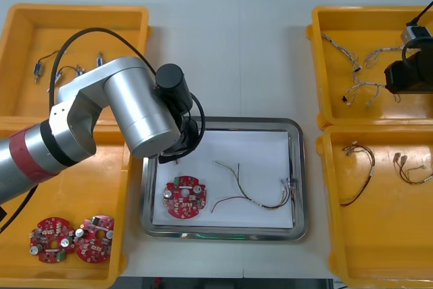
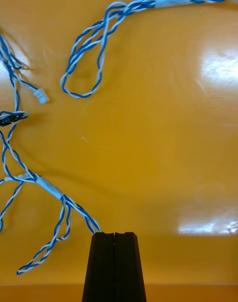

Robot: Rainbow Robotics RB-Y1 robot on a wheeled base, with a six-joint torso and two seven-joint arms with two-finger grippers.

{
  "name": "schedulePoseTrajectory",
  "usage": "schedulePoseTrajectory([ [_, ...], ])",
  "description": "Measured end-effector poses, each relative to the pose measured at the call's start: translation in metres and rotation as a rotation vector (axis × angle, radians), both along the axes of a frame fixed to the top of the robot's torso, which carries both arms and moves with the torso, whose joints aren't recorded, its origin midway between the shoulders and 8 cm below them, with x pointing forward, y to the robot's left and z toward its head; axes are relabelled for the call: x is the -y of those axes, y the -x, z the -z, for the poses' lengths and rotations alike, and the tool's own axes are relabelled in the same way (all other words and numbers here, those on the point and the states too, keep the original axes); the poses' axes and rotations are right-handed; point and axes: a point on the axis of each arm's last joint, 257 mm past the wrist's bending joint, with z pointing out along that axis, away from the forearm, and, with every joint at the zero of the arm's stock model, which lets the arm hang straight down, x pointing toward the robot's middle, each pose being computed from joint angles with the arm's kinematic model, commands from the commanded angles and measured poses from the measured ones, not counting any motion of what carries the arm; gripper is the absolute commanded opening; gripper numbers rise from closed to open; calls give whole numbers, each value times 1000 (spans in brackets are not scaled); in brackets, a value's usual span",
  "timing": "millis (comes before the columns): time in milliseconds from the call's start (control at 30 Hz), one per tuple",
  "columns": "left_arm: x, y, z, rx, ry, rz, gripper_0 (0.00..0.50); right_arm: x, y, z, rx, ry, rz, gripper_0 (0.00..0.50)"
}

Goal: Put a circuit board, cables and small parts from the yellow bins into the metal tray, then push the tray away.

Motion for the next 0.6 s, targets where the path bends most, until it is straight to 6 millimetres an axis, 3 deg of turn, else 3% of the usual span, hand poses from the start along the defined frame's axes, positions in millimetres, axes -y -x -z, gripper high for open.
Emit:
schedulePoseTrajectory([
  [500, -17, 6, -49, -31, 33, -74, 500, 18, -1, -8, 21, 15, 22, 0],
  [600, -24, 8, -61, -45, 48, -98, 500, 17, -1, -8, 21, 14, 21, 48],
])
